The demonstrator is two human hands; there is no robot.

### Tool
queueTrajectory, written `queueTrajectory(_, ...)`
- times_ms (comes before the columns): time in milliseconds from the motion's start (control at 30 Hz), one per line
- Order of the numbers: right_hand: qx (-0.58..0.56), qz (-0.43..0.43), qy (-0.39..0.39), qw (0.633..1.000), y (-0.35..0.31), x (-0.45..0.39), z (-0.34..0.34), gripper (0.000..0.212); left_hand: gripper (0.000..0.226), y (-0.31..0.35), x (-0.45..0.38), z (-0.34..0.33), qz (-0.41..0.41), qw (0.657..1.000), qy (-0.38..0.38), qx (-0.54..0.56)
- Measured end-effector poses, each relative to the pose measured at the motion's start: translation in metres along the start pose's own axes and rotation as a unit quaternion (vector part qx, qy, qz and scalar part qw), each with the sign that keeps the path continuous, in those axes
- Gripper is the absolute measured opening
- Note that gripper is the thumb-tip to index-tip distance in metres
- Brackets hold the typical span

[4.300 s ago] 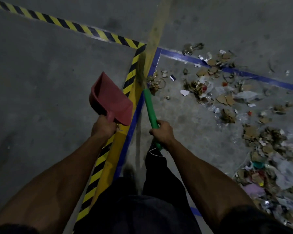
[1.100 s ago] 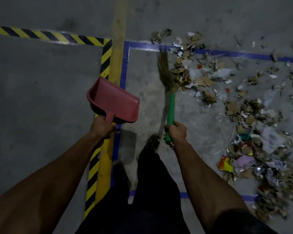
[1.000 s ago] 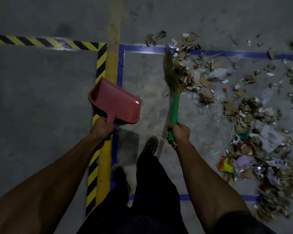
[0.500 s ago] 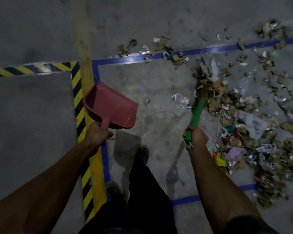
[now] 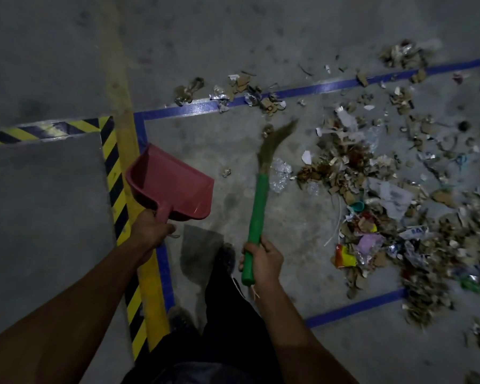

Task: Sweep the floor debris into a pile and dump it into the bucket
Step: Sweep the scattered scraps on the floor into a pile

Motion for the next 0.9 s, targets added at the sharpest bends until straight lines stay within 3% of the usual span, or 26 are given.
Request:
queueTrajectory(100, 0.027, -0.026, 0.011, 0.999, 0.009, -0.01, 0.007, 0.05, 0.023, -0.005, 0.002, -0.004, 0.0, 1.0, -0.002, 0.0)
queueTrajectory(300, 0.031, -0.014, 0.097, 0.995, -0.036, -0.045, 0.049, 0.018, 0.021, -0.016, 0.005, -0.009, -0.011, 1.0, 0.002, 0.007)
queueTrajectory(467, 0.03, 0.051, 0.124, 0.991, -0.066, -0.047, 0.066, 0.028, 0.019, -0.026, 0.01, -0.009, -0.014, 1.0, 0.005, 0.016)
queueTrajectory(667, 0.096, 0.055, 0.044, 0.993, -0.023, 0.008, 0.049, 0.059, 0.015, -0.046, 0.025, 0.006, -0.018, 1.0, 0.015, 0.02)
queueTrajectory(900, 0.302, 0.093, -0.069, 0.946, 0.048, 0.082, 0.017, 0.046, 0.009, -0.082, 0.036, 0.032, -0.014, 1.0, 0.014, 0.001)
Point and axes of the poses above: each hand's wrist, its own x-axis away from the middle knuckle, its own z-axis out of the back of the hand, y = z × x, the point moved 6 cm from there along -x, towards the middle knuckle, and after that the axes turned 13 degrees about -x, right-handed, at the moved point
